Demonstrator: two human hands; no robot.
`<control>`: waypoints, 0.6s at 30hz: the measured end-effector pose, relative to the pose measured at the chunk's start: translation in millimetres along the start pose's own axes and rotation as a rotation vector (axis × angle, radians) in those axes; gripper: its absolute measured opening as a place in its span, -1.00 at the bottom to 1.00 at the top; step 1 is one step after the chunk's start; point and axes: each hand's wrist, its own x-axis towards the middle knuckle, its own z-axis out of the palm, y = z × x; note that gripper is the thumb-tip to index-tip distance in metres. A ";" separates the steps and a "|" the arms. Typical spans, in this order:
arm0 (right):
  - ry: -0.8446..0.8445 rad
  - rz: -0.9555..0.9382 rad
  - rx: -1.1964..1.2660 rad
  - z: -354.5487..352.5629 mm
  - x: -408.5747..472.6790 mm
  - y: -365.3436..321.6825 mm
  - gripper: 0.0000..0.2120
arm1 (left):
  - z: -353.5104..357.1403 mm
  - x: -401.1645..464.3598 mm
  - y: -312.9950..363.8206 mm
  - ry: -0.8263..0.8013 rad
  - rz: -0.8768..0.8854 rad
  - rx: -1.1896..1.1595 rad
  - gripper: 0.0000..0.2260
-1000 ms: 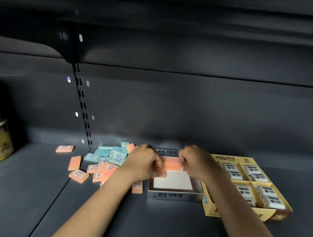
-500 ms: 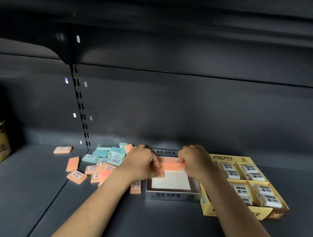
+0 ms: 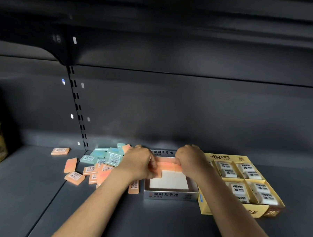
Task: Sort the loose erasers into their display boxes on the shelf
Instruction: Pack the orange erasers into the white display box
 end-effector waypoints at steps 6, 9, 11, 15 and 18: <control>0.006 0.009 0.028 1.7 -2.2 3.7 -0.86 | 0.9 -1.0 -2.3 0.030 -0.048 0.072 -0.82; -0.003 0.003 0.023 0.9 -2.0 2.5 -0.86 | 2.4 -2.1 -2.3 0.051 -0.014 0.070 -0.86; -0.001 0.002 0.012 2.3 -1.3 2.1 -0.89 | 0.4 -4.3 -4.6 0.044 0.036 -0.003 -0.89; 0.026 -0.002 0.025 4.6 -1.0 3.3 -0.91 | -22.2 -10.8 -20.9 0.049 0.087 -0.393 -0.91; 0.028 -0.015 0.044 3.6 -1.9 3.4 -0.90 | -51.8 -22.5 -39.8 0.141 -0.047 -0.505 -0.86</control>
